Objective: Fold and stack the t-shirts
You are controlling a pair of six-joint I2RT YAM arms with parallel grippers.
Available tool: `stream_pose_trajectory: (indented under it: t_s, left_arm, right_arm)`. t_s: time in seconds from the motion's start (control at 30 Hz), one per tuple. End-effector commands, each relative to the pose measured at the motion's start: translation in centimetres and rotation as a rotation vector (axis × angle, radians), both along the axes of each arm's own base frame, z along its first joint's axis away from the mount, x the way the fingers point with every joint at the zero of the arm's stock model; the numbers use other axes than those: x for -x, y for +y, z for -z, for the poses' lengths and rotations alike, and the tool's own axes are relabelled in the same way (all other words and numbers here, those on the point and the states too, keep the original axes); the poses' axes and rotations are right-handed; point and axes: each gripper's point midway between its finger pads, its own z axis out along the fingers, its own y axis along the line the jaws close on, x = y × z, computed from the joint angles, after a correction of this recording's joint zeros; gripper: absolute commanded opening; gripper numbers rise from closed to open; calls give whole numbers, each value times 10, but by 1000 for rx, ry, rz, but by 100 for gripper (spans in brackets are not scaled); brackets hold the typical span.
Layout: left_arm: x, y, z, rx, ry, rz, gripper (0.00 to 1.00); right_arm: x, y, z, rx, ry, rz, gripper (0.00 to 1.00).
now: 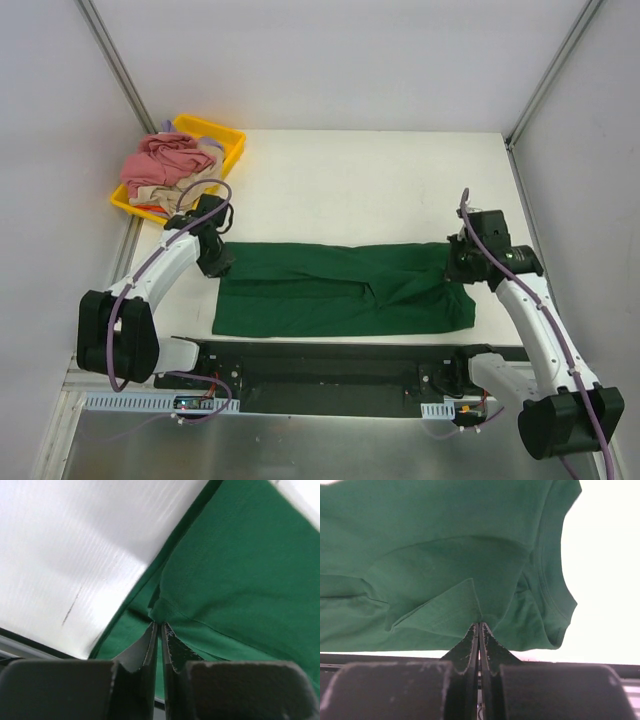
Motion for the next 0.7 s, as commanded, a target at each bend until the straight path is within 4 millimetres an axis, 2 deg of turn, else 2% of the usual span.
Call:
stream_pose_trajectory:
  t_s: [0.0, 0.07, 0.13, 0.17, 0.23, 0.27, 0.33, 0.43, 0.5, 0.57, 0.67]
  left_arm:
    - [16, 3, 12, -20, 61, -30, 9]
    - [18, 5, 11, -30, 54, -36, 18]
    - [19, 6, 5, -34, 42, -36, 43]
    - [18, 7, 2, -36, 37, -36, 57]
    - [12, 6, -9, -30, -6, -30, 90]
    - [7, 4, -15, -22, -27, -30, 99]
    - [-3, 0, -27, -3, -63, -24, 99]
    - [-20, -12, -41, 46, -99, 12, 99]
    - [-33, -23, -44, 92, -124, 39, 99]
    - [-46, -45, -45, 183, -147, 94, 99]
    - [-61, -82, -36, 300, -144, 191, 99]
  right_arm:
    - [25, -16, 23, 52, 105, 131, 1]
    - [35, -27, 26, 93, 137, 203, 9]
    - [45, -32, 25, 105, 158, 247, 18]
    - [46, -30, 22, 94, 152, 244, 31]
    - [40, -24, 14, 56, 110, 218, 62]
    - [33, -21, 8, 39, 73, 200, 71]
    - [18, -10, -5, -13, 5, 163, 84]
    - [-3, 25, -19, -175, -61, 44, 99]
    - [-13, 44, -21, -266, -68, 0, 96]
    - [-22, 56, -12, -325, -33, 7, 96]
    - [-25, 58, 18, -333, 85, 87, 96]
